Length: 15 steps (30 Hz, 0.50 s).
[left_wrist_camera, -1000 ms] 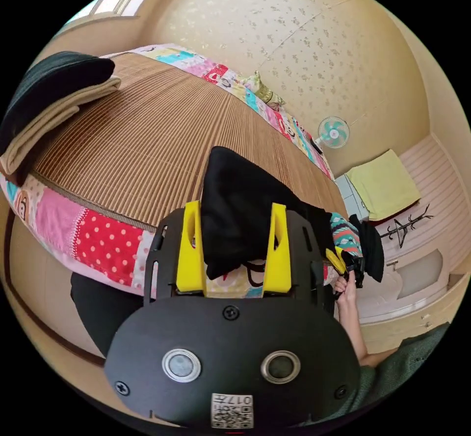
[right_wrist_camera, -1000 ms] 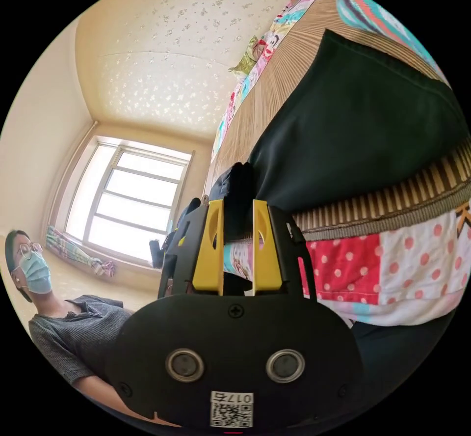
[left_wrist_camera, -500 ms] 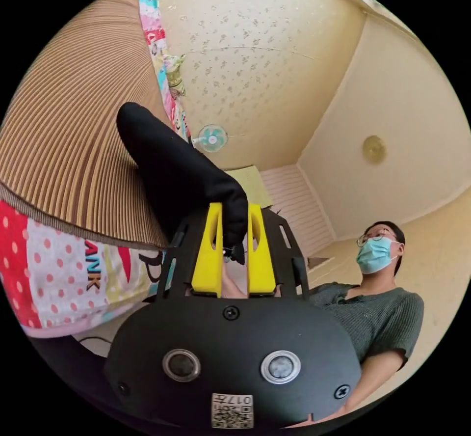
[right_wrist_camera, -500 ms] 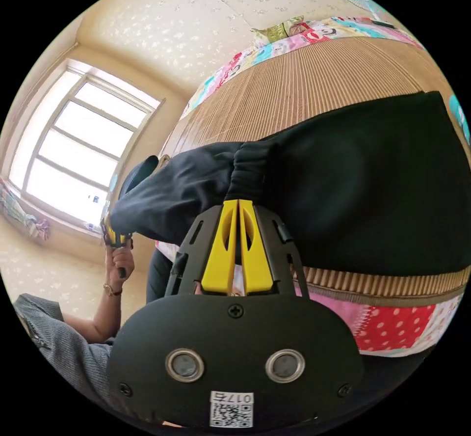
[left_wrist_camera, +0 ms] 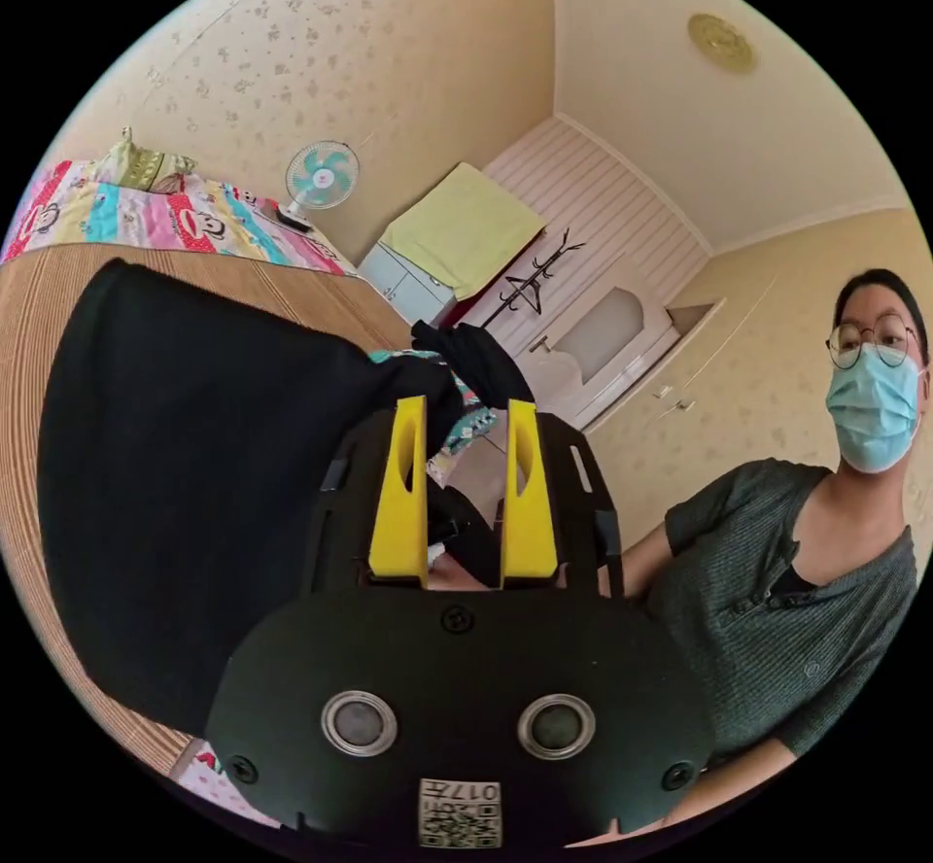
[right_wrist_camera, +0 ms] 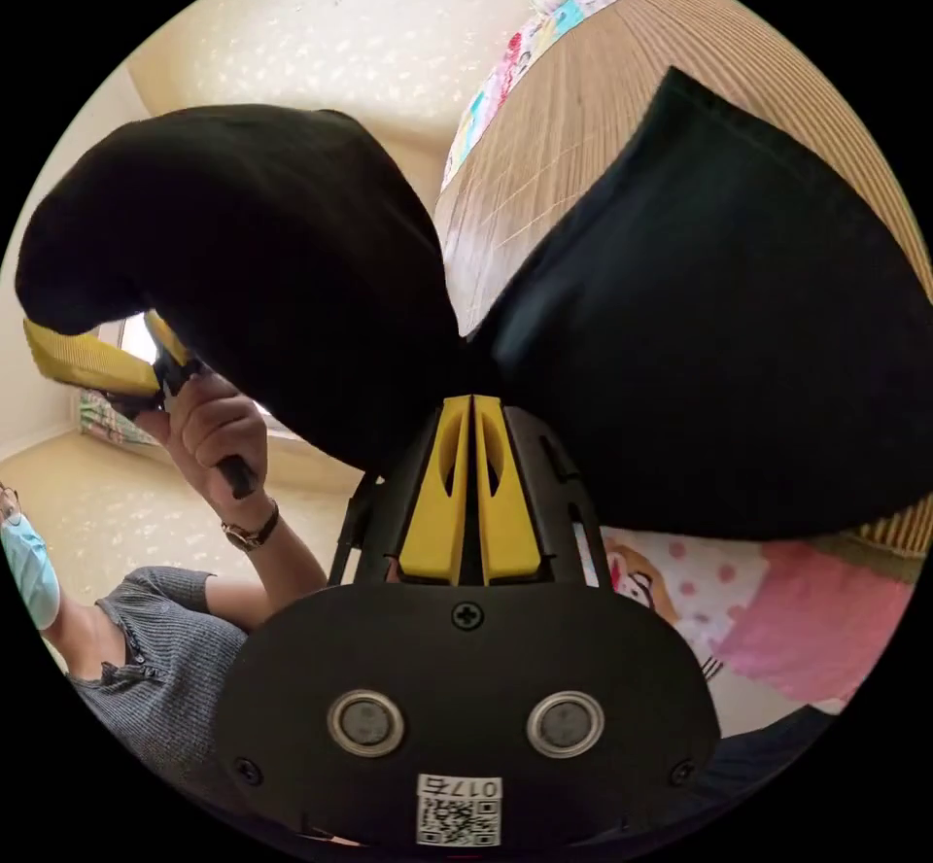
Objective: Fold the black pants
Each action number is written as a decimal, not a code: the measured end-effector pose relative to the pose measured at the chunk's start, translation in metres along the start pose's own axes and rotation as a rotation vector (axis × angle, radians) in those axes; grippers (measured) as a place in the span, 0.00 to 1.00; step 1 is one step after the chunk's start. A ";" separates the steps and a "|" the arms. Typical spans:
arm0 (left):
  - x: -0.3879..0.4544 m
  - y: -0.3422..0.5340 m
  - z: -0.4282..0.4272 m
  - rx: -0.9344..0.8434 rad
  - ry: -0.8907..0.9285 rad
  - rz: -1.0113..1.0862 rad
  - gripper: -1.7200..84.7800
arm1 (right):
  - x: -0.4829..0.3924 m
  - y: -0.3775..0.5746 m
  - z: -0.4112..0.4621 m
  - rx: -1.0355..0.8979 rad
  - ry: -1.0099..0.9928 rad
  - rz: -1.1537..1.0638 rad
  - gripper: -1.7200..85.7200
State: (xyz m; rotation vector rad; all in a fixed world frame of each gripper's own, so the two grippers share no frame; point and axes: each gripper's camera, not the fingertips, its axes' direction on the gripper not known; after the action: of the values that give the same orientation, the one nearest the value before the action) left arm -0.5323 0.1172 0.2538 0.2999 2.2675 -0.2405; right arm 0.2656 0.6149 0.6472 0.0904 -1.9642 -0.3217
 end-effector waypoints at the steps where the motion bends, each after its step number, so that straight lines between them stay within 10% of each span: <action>1: 0.001 0.004 0.010 -0.032 0.084 0.062 0.10 | 0.013 0.006 -0.020 0.019 0.012 0.029 0.03; 15: -0.094 0.161 -0.069 0.086 -0.500 -0.680 0.24 | 0.062 0.016 -0.207 0.428 0.125 0.067 0.17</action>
State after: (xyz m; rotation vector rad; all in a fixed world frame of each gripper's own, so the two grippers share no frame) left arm -0.4744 0.2763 0.3581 -0.4593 1.7874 -0.6809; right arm 0.4305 0.5793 0.7842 0.3122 -1.8789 0.1495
